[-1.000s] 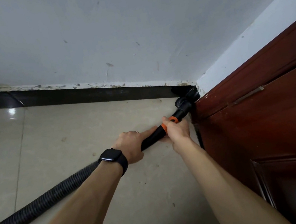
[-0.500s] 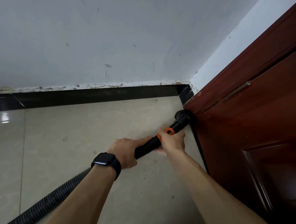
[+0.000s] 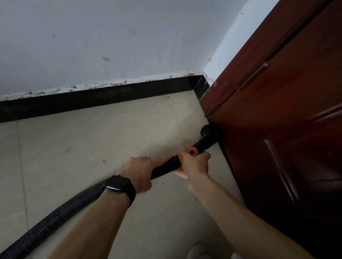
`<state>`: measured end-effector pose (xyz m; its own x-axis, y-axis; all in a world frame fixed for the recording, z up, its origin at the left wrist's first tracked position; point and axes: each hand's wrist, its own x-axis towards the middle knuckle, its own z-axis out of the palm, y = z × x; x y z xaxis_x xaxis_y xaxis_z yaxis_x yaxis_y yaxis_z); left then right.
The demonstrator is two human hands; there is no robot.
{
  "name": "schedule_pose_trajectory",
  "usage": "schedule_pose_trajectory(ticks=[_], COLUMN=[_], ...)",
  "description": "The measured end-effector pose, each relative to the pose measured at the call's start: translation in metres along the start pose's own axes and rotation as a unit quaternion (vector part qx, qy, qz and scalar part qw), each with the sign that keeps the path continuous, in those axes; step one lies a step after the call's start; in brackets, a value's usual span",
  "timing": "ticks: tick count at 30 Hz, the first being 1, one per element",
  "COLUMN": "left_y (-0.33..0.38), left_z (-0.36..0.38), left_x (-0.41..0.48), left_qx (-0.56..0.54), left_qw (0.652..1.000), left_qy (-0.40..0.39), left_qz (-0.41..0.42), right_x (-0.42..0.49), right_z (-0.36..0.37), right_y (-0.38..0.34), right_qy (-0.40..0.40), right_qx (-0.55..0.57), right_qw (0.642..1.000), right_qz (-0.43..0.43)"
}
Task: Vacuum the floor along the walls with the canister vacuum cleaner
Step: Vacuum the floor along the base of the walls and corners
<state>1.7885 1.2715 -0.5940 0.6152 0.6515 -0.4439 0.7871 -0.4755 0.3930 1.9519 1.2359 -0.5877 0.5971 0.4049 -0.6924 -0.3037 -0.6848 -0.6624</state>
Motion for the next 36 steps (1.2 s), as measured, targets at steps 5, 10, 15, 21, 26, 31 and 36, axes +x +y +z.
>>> schedule_pose_trajectory(ticks=[5, 10, 15, 21, 26, 31, 36], left_y=[0.005, 0.004, -0.002, -0.013, -0.021, -0.024, -0.025], left_z=[0.009, 0.019, 0.017, 0.008, 0.004, 0.001, -0.002], left_x=[-0.025, -0.034, -0.037, -0.032, -0.019, -0.004, -0.001], left_qx=[0.006, 0.034, 0.023, 0.017, 0.001, -0.013, -0.031], left_qw=[1.000, 0.999, 0.998, 0.994, 0.991, 0.987, 0.981], left_qy=[0.024, 0.041, 0.048, 0.060, 0.084, 0.098, 0.116], left_qz=[0.005, 0.005, -0.041, -0.085, -0.105, -0.125, -0.150], right_x=[-0.012, -0.011, -0.001, 0.012, 0.029, 0.045, 0.049], right_z=[-0.005, -0.007, 0.007, 0.033, 0.056, 0.069, 0.080], right_y=[0.025, 0.034, 0.023, 0.004, -0.018, -0.035, -0.052], right_qy=[-0.004, -0.035, -0.080, -0.105, -0.119, -0.132, -0.149], right_qx=[0.053, 0.079, 0.036, -0.006, -0.051, -0.091, -0.125], right_qw=[0.998, 0.996, 0.996, 0.994, 0.991, 0.986, 0.980], right_qz=[0.018, 0.030, 0.002, -0.003, -0.022, -0.042, -0.048])
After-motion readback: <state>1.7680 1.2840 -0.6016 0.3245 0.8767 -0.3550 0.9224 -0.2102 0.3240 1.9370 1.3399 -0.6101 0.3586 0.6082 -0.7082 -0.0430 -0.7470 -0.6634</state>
